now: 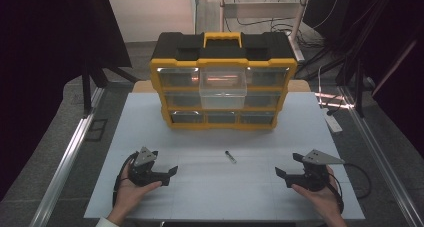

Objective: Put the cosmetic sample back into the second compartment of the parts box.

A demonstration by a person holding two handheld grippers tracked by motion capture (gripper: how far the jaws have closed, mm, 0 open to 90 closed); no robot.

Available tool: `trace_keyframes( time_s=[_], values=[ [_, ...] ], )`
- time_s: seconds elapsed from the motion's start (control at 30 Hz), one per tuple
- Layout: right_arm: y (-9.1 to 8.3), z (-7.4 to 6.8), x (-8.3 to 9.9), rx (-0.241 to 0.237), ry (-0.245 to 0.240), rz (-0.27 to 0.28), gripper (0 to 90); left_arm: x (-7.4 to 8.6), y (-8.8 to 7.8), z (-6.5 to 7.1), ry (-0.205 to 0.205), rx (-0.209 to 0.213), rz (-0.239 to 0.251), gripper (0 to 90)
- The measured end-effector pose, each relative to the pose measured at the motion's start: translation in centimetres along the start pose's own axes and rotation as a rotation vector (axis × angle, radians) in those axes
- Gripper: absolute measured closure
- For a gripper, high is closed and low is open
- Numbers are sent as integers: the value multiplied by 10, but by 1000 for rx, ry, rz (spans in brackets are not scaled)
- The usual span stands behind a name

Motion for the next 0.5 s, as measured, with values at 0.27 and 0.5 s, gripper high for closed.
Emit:
trace_keyframes(
  time_s=[0.27, 0.5],
  values=[
    [3, -5, -5, -18, -15, -4, 126, 1, 1, 1, 1, 2, -5, 69],
    [7, -10, -9, -25, -15, -10, 128, 1, 1, 0, 0, 3, -4, 69]
  ],
)
Point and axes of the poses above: each handheld gripper's, and its own axes: y roughly forward along the jaws, x roughly out of its underside, z roughly to its right, the point moved 10 cm from there along y, roughly forward along the jaws, and after that the axes turned 11 degrees about z, right-handed, at the moved point
